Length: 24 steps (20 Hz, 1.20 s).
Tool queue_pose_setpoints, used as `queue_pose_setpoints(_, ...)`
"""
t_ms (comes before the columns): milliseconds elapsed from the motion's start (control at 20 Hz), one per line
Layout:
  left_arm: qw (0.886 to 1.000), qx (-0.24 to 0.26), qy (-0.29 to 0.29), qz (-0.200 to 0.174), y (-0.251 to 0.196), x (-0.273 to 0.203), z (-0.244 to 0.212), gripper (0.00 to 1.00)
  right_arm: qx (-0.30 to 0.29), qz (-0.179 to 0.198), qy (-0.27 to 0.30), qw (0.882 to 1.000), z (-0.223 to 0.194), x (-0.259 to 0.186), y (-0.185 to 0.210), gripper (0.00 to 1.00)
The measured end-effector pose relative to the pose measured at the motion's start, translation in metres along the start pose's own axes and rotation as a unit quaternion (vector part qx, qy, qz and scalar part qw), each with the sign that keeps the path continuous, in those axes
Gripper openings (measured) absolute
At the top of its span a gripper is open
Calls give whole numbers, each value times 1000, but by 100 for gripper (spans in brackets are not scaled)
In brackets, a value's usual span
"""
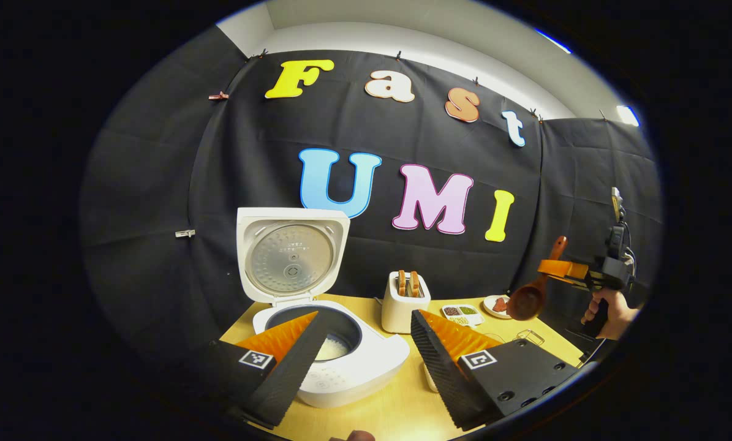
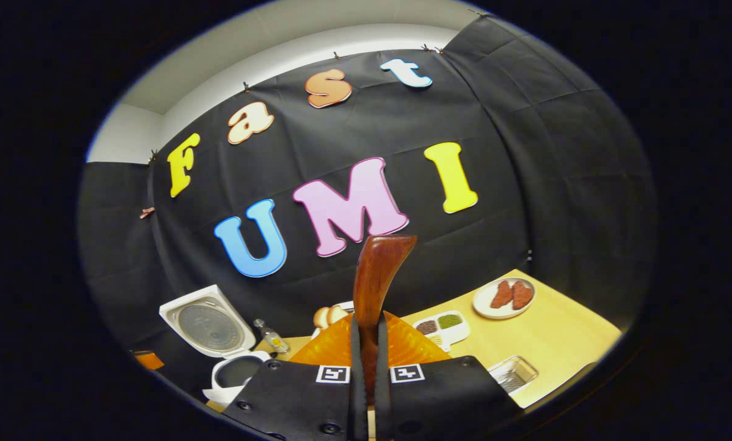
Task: Close the left gripper, press the button to open the rice cooker; take a wooden spoon from the chopstick holder with the right hand, scoop a spoonful of rice and pour it into the rice cooker, then put the wooden spoon back into the chopstick holder.
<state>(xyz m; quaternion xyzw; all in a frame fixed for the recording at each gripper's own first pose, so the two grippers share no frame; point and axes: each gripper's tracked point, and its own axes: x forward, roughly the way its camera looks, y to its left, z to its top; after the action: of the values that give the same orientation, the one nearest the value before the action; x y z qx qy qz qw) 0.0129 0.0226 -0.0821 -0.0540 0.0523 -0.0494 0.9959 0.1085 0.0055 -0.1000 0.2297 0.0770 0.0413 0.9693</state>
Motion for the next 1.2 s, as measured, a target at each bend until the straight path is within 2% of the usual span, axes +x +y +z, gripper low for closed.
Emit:
queue_pose_setpoints(250, 1000, 14, 1, 2, -20, 13, 5, 95, -39, -55, 7, 998, 1, -5, -85, 9)
queue_pose_setpoints(550, 999, 28, 18, 18, -41, 20, 1, 96, -65, -88, 54, 992, -38, 12, -163, 9)
queue_pose_setpoints(850, 997, 61, 31, 31, -60, 24, 3, 95, -49, -80, 111, 989, -94, 35, -191, 10)
queue_pose_setpoints(1200, 996, 77, 39, 40, -76, 29, 5, 95, 4, -97, 156, 983, -140, 42, -215, 11)
